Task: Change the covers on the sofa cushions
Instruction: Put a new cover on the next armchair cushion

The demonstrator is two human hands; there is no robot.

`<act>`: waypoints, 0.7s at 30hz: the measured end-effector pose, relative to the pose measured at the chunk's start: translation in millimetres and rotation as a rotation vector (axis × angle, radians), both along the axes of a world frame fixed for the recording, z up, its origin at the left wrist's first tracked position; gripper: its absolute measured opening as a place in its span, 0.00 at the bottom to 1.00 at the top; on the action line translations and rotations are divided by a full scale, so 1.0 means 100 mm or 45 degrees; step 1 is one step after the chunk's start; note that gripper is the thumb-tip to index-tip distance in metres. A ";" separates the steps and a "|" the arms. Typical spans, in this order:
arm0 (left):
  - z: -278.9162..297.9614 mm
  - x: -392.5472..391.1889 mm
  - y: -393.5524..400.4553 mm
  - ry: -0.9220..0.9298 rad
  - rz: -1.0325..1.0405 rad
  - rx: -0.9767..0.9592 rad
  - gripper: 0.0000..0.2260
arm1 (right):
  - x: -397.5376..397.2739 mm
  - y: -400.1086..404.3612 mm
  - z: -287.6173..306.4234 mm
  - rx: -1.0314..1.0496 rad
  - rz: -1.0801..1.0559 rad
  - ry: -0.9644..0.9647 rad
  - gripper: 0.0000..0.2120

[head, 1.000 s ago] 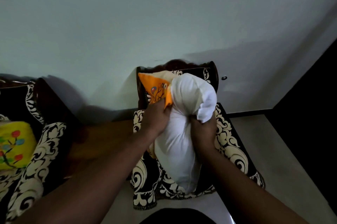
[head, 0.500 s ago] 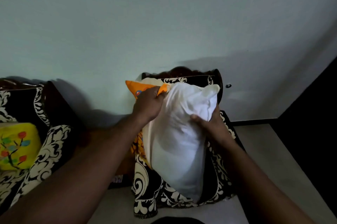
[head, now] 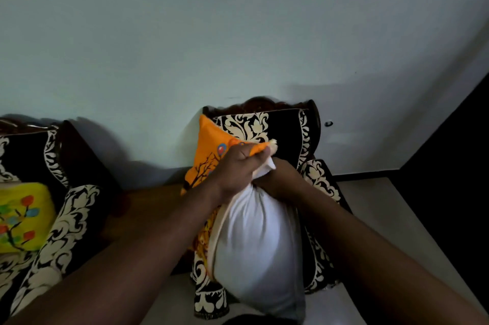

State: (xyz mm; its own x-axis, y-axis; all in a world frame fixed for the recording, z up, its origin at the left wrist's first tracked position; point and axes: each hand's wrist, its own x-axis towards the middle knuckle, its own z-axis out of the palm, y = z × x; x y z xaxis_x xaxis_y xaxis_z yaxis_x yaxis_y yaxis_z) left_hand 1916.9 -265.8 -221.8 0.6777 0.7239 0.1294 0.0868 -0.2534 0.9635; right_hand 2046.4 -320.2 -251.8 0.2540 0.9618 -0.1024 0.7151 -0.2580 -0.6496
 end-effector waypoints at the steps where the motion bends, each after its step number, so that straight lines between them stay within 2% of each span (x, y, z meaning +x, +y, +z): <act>1: -0.01 0.01 -0.07 0.007 -0.057 0.043 0.14 | -0.02 -0.01 0.05 0.017 -0.029 0.007 0.10; 2: -0.03 0.01 -0.10 -0.006 -0.069 0.113 0.16 | 0.00 -0.01 0.07 0.058 -0.045 0.010 0.09; 3: -0.04 -0.01 -0.08 -0.013 -0.032 0.205 0.18 | 0.02 0.01 0.07 0.157 -0.059 0.035 0.13; 5: -0.11 -0.08 0.01 0.037 0.176 0.485 0.17 | 0.06 0.01 0.12 0.312 -0.176 0.318 0.20; 7: -0.26 -0.24 0.09 0.177 0.426 0.774 0.20 | 0.09 -0.01 0.21 0.491 -0.347 0.696 0.10; 8: -0.40 -0.33 0.14 0.260 0.516 0.815 0.24 | 0.12 -0.02 0.25 0.563 -0.416 0.867 0.09; 10: -0.68 -0.48 0.24 0.358 0.664 0.700 0.29 | 0.18 -0.04 0.27 0.677 -0.436 1.053 0.12; 12: -0.88 -0.55 0.31 0.396 0.731 0.407 0.25 | 0.22 -0.05 0.31 0.759 -0.435 1.080 0.14; 14: -0.96 -0.52 0.33 0.371 0.724 0.187 0.18 | 0.32 -0.03 0.23 0.767 -0.408 0.991 0.19; 15: -0.95 -0.47 0.32 0.345 0.746 0.153 0.17 | 0.36 -0.03 0.17 0.708 -0.399 0.910 0.24; 17: -0.87 -0.36 0.32 0.237 0.825 0.076 0.15 | 0.38 -0.07 0.01 0.485 -0.403 0.787 0.46; 18: -0.82 -0.31 0.33 0.140 0.851 0.016 0.14 | 0.35 -0.13 -0.11 0.377 -0.422 0.809 0.54; 19: -0.75 -0.25 0.33 0.045 0.848 -0.061 0.12 | 0.30 -0.22 -0.26 0.300 -0.465 0.878 0.59; 21: -0.69 -0.16 0.33 -0.084 0.794 -0.209 0.07 | 0.16 -0.46 -0.58 0.080 -0.613 1.126 0.59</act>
